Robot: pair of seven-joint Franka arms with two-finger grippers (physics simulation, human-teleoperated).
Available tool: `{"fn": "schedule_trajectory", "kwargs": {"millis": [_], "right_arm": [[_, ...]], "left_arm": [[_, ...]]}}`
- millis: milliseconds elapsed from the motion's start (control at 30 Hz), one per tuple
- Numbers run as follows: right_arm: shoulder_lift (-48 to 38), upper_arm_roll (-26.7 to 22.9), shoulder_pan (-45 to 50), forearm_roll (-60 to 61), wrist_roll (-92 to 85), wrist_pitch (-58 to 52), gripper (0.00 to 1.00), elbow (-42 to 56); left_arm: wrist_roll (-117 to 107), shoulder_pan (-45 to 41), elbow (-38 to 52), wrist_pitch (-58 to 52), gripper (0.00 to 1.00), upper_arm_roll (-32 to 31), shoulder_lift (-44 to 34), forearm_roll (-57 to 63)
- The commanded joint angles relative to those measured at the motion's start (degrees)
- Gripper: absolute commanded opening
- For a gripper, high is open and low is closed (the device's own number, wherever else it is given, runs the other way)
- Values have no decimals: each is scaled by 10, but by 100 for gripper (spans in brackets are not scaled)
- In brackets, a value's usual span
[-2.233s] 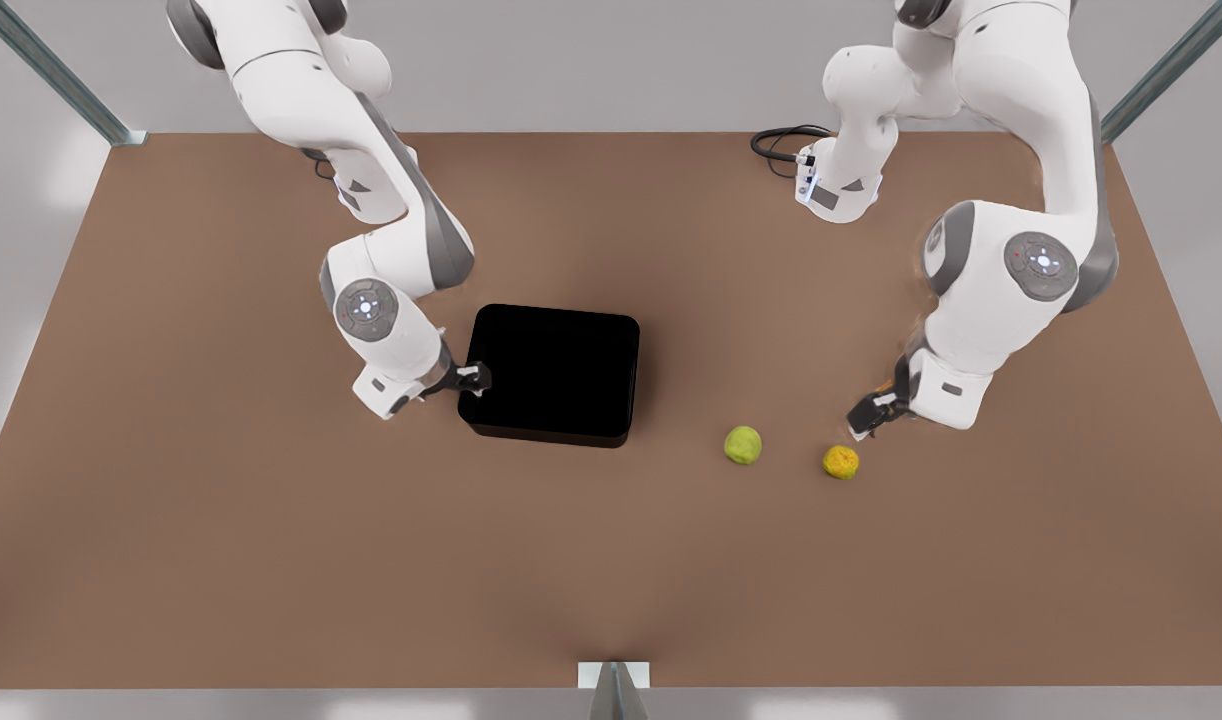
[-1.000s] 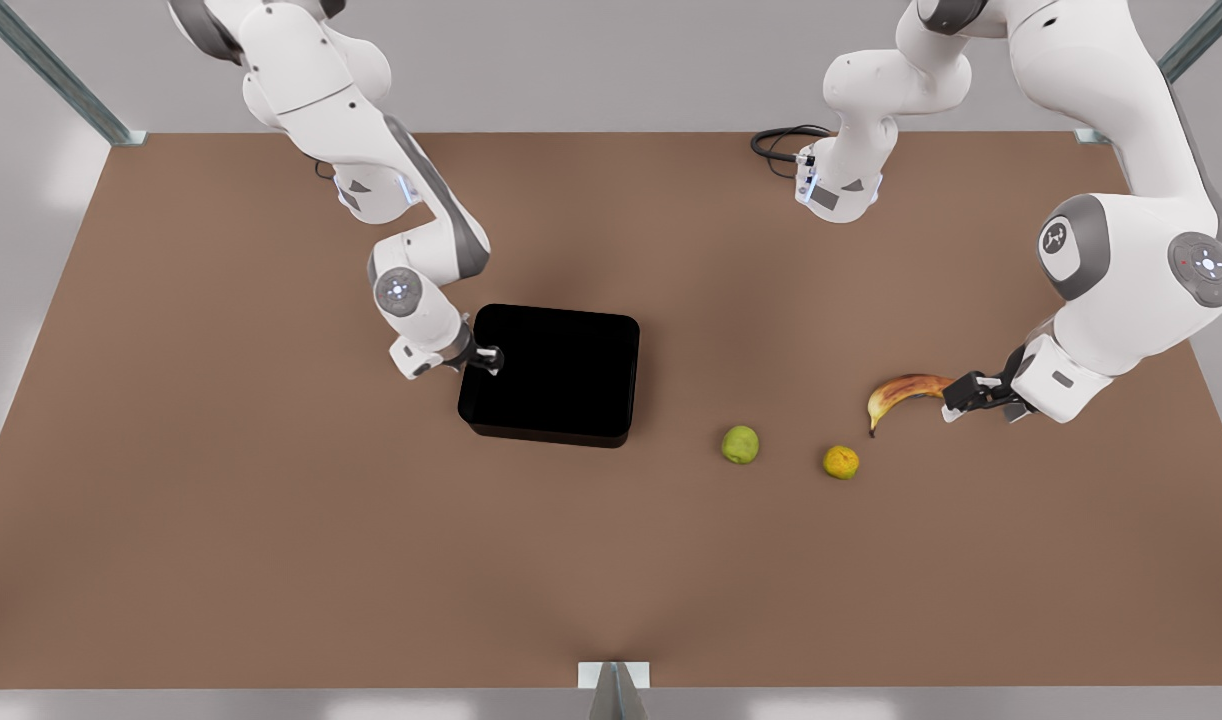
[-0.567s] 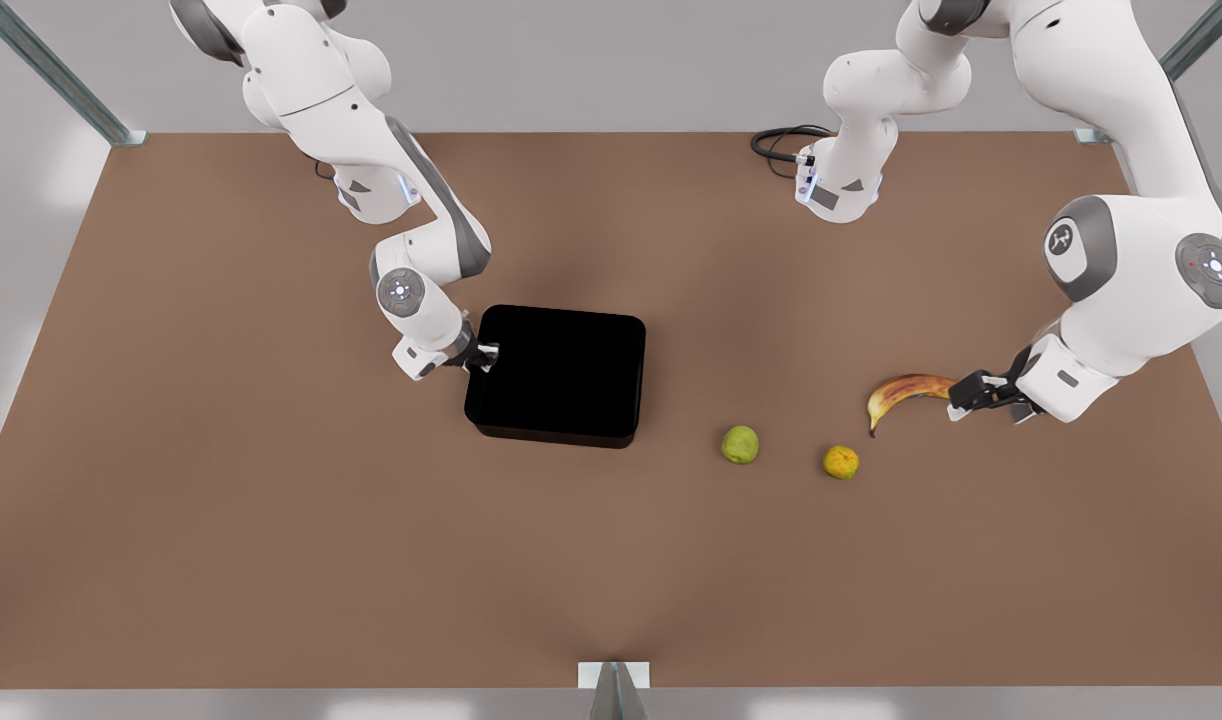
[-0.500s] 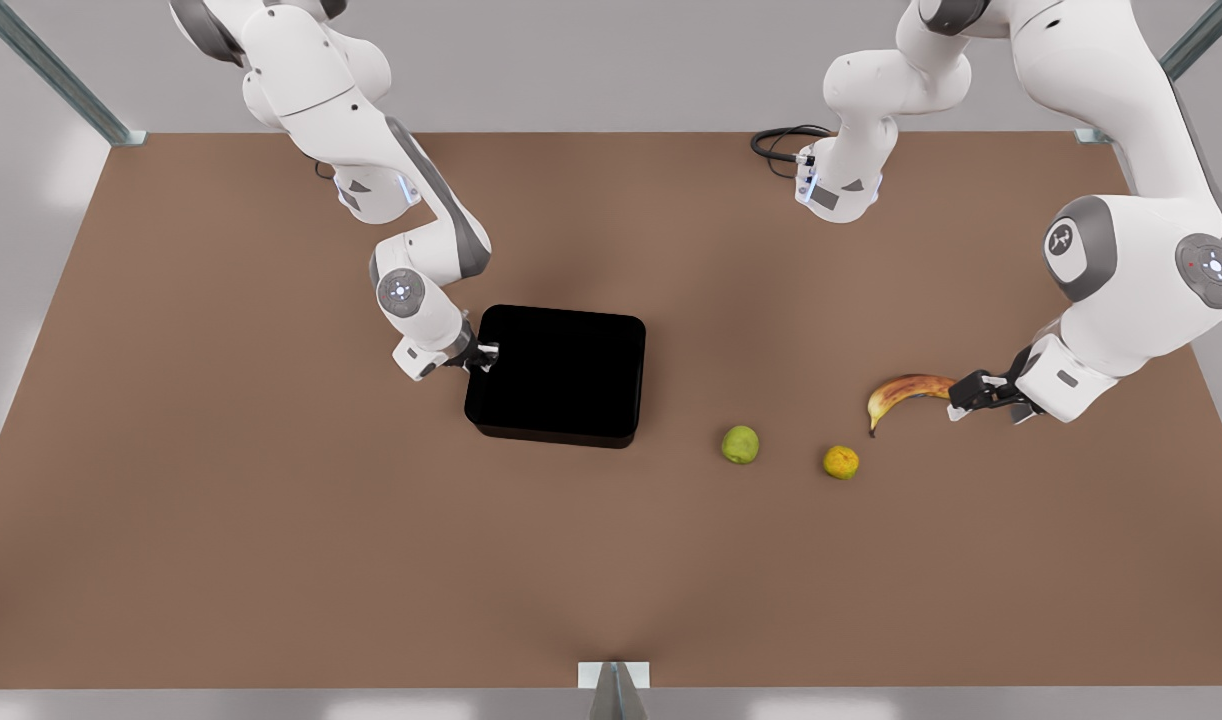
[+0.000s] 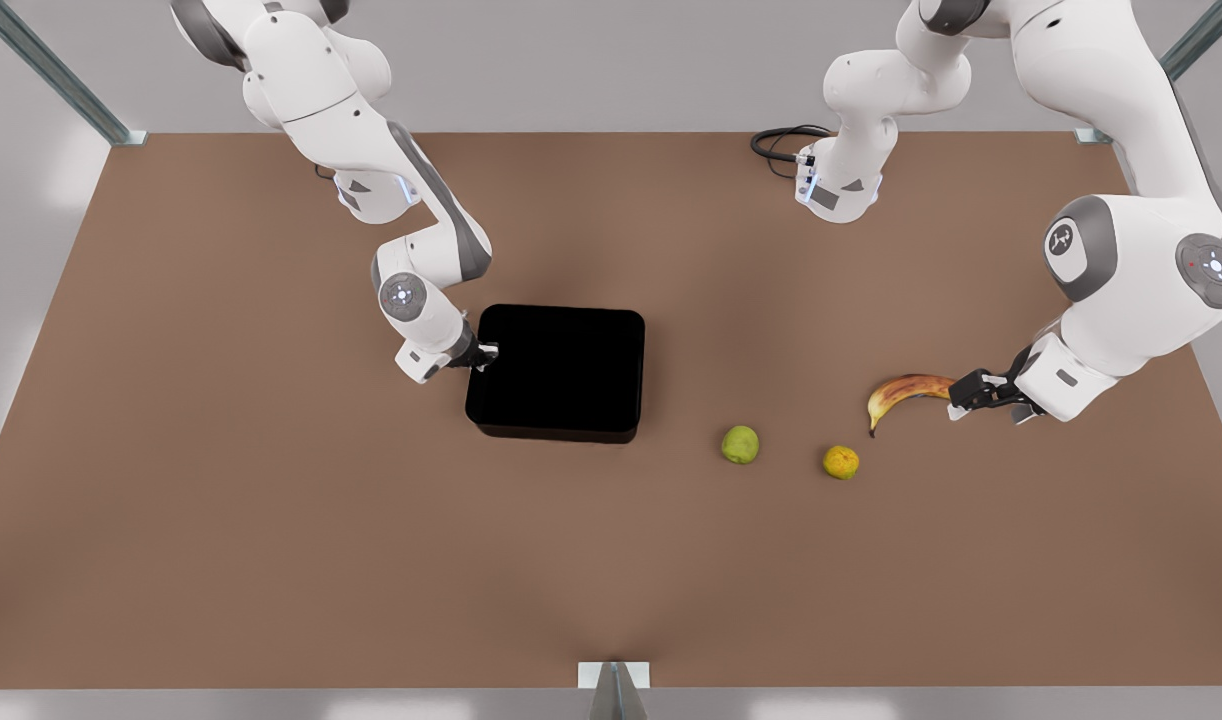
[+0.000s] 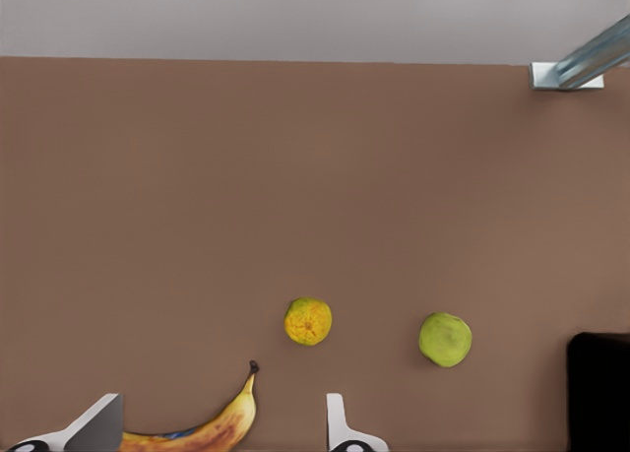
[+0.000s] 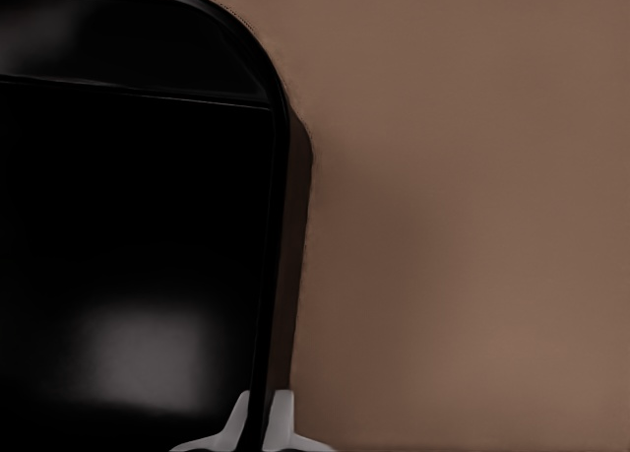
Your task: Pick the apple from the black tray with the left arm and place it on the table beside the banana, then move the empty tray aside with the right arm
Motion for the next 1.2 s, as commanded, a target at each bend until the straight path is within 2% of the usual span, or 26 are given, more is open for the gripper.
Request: {"fn": "schedule_trajectory", "kwargs": {"millis": [0, 333, 433, 667, 933, 967, 1167], "right_arm": [[-1, 0, 0, -2, -33, -2, 21, 1], [-57, -7, -36, -2, -93, -86, 21, 5], [-90, -49, -36, -2, -152, -142, 21, 20], [-133, -215, -36, -56, -362, -324, 21, 134], [-113, -374, -36, -49, -612, -345, 21, 201], [-103, -387, -49, -48, -641, -345, 21, 208], [28, -381, -112, 2, -718, -344, 21, 271]], "left_arm": [[7, 0, 0, 0, 100, 0, -1, 0], [7, 0, 0, 0, 100, 0, 0, 0], [7, 0, 0, 0, 100, 0, -1, 0], [5, -1, -4, -1, 100, 0, 0, 0], [8, 8, -1, -1, 100, 0, 0, 0], [8, 11, -1, -1, 100, 0, 0, -1], [6, 9, -1, -1, 100, -1, -1, 0]]}}
